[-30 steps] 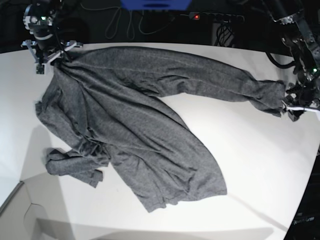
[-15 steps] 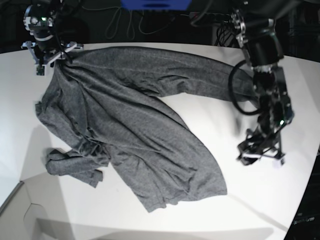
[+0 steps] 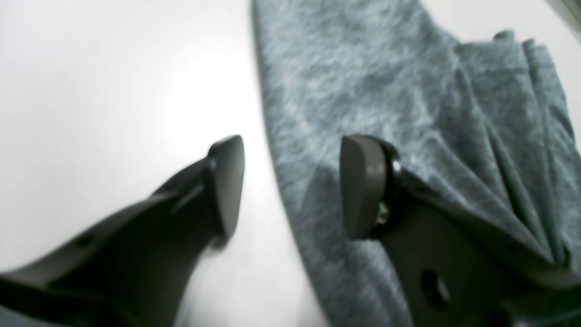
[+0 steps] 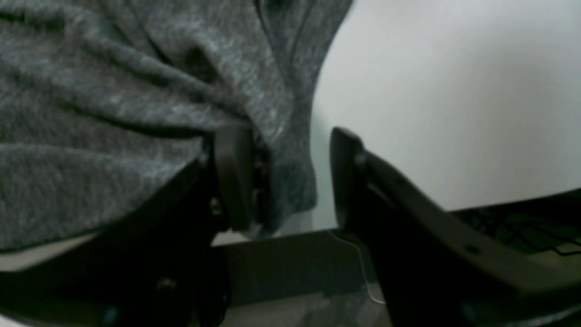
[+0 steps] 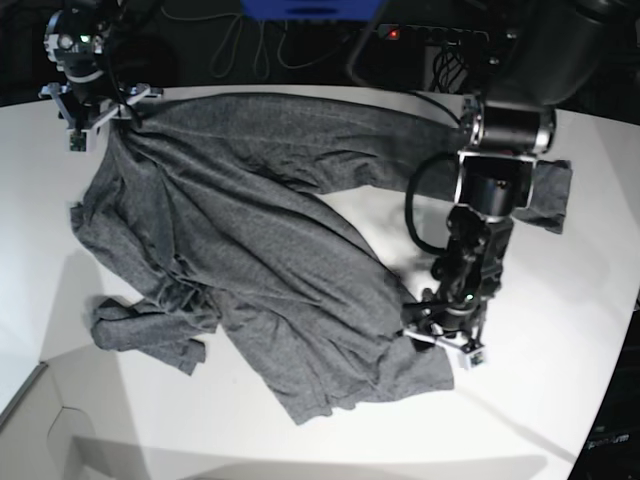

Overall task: Layout the t-shirt on the table in an organized manner, then fold the t-shirt properly
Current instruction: 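Release with the left gripper and grasp the shirt hem further along, then pull the hem with the left gripper to spread the shirt flat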

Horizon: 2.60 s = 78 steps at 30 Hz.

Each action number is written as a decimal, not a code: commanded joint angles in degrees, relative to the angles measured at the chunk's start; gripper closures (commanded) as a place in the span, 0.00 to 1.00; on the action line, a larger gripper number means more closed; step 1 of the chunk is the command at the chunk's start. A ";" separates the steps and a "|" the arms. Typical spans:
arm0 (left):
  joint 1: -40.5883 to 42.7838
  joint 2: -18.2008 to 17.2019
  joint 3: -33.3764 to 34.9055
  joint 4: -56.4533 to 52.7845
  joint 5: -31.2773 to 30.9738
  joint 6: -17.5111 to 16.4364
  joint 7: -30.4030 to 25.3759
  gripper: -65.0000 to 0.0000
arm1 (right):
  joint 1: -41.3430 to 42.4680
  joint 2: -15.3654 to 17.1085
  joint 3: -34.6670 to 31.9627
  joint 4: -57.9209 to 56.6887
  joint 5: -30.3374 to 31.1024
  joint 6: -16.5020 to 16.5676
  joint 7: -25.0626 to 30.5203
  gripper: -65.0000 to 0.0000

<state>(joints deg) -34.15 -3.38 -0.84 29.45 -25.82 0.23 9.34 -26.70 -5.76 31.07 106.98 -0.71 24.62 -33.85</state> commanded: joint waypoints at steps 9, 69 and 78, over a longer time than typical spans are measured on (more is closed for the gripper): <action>-3.69 1.84 0.45 -5.14 0.11 -0.45 -3.15 0.58 | -0.25 0.97 0.18 1.11 0.40 0.13 0.83 0.57; 41.49 -6.60 -45.27 66.94 -2.79 -0.63 26.92 0.51 | 19.80 4.48 -13.97 -3.81 0.40 0.30 0.66 0.29; 39.65 -6.69 -45.09 66.33 -2.26 -0.63 26.92 0.51 | 27.36 7.47 -18.01 -17.18 0.31 -0.05 0.66 0.30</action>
<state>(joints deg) 6.37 -9.19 -45.95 94.87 -27.66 -0.16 37.52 -0.45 1.21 12.88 88.47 -1.02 24.64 -34.79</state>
